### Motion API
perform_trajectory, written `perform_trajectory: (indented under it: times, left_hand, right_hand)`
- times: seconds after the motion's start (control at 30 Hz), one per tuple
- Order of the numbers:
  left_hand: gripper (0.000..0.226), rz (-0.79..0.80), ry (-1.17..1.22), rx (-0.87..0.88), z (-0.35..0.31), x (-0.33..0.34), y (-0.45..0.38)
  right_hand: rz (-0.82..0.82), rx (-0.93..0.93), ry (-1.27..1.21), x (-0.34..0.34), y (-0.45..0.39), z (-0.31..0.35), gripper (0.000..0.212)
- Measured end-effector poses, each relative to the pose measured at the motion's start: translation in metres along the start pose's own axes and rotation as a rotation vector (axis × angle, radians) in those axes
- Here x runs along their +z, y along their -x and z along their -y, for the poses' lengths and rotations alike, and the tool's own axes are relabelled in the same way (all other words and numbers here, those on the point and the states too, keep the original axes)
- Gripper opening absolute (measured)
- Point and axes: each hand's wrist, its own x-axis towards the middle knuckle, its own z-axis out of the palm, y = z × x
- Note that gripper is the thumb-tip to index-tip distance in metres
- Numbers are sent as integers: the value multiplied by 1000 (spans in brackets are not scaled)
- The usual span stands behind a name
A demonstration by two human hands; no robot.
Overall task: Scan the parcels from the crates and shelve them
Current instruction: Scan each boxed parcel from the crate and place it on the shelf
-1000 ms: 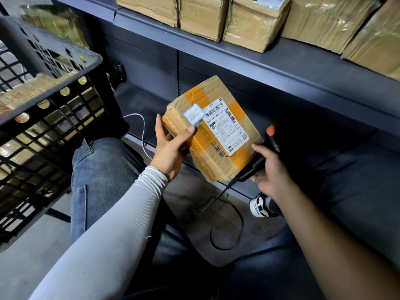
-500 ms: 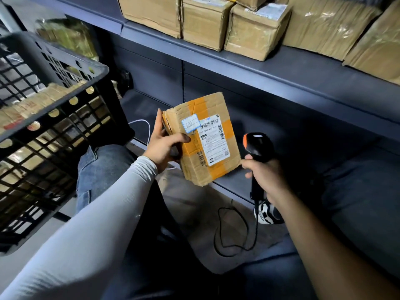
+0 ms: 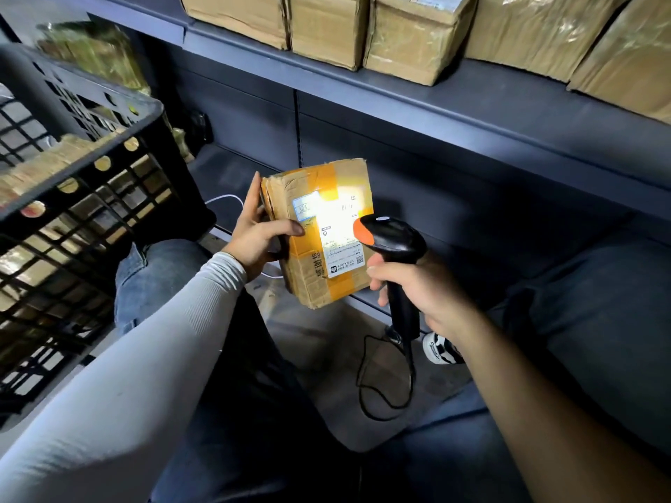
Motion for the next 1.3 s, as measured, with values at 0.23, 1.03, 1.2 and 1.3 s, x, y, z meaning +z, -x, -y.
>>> perform_trajectory:
  times: [0.23,1.03,1.2,1.3]
  left_hand:
    - [126,6,-9,-21,1,-1,-1]
    - [73,3,231,-1,-45,-12,54]
    - [40,120,230,121,-55,-21,72]
    - [63,70,287,178,-73,-21,84]
  right_hand:
    - [15,-23,-4,-3,3,0,6]
    - [-47,-55,-240,7,-10,0,29]
    - [-21,-196,-343,9,1,28,30]
    - [14,-272,-338,9,10,43,40]
